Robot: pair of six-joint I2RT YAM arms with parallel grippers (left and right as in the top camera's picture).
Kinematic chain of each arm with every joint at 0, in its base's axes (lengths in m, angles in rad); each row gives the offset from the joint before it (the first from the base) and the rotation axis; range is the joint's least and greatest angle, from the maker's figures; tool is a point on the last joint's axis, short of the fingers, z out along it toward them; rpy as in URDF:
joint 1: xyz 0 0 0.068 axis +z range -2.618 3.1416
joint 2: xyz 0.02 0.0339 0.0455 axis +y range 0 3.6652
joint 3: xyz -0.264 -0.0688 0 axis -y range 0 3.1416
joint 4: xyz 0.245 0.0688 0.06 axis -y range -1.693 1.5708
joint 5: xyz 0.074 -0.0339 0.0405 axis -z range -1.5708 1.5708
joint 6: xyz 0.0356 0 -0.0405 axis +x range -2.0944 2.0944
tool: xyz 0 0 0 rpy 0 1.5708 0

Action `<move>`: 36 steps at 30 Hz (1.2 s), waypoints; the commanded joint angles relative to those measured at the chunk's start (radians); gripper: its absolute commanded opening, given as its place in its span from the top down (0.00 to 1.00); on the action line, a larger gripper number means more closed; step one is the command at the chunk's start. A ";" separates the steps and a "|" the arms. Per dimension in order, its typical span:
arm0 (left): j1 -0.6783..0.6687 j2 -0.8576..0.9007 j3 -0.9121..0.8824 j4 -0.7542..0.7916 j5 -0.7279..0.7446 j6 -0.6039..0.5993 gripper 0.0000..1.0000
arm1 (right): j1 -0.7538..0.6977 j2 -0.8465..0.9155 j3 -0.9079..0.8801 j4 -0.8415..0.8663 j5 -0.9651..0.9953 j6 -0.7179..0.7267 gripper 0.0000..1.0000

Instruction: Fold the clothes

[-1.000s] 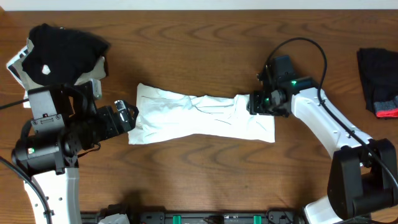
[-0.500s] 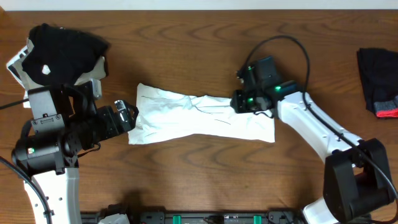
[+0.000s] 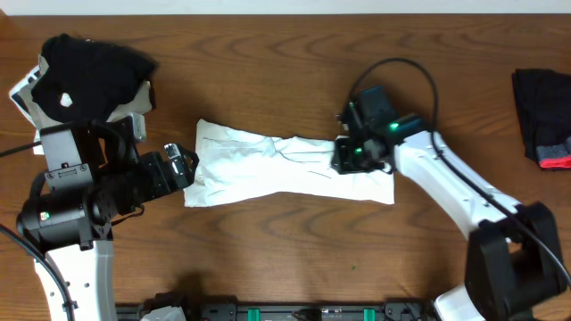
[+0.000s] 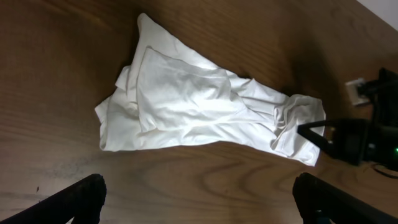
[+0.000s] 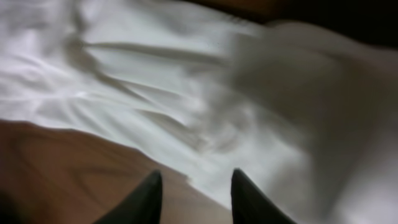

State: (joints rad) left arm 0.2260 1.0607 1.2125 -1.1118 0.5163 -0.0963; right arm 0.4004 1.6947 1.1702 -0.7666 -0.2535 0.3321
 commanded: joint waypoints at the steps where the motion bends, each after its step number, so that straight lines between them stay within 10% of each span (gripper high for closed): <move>1: -0.003 0.004 -0.004 -0.002 -0.005 0.013 0.02 | -0.044 -0.082 0.048 -0.076 0.113 0.004 0.60; 20: -0.003 0.004 -0.004 0.009 -0.004 0.013 0.02 | -0.068 0.025 -0.079 -0.058 0.041 0.012 0.47; 36: -0.003 0.004 -0.004 0.009 -0.004 0.013 0.02 | 0.064 0.075 -0.085 0.032 -0.040 0.091 0.93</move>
State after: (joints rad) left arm 0.2260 1.0607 1.2125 -1.1004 0.5163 -0.0959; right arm 0.4358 1.7664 1.0870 -0.7380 -0.2771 0.3859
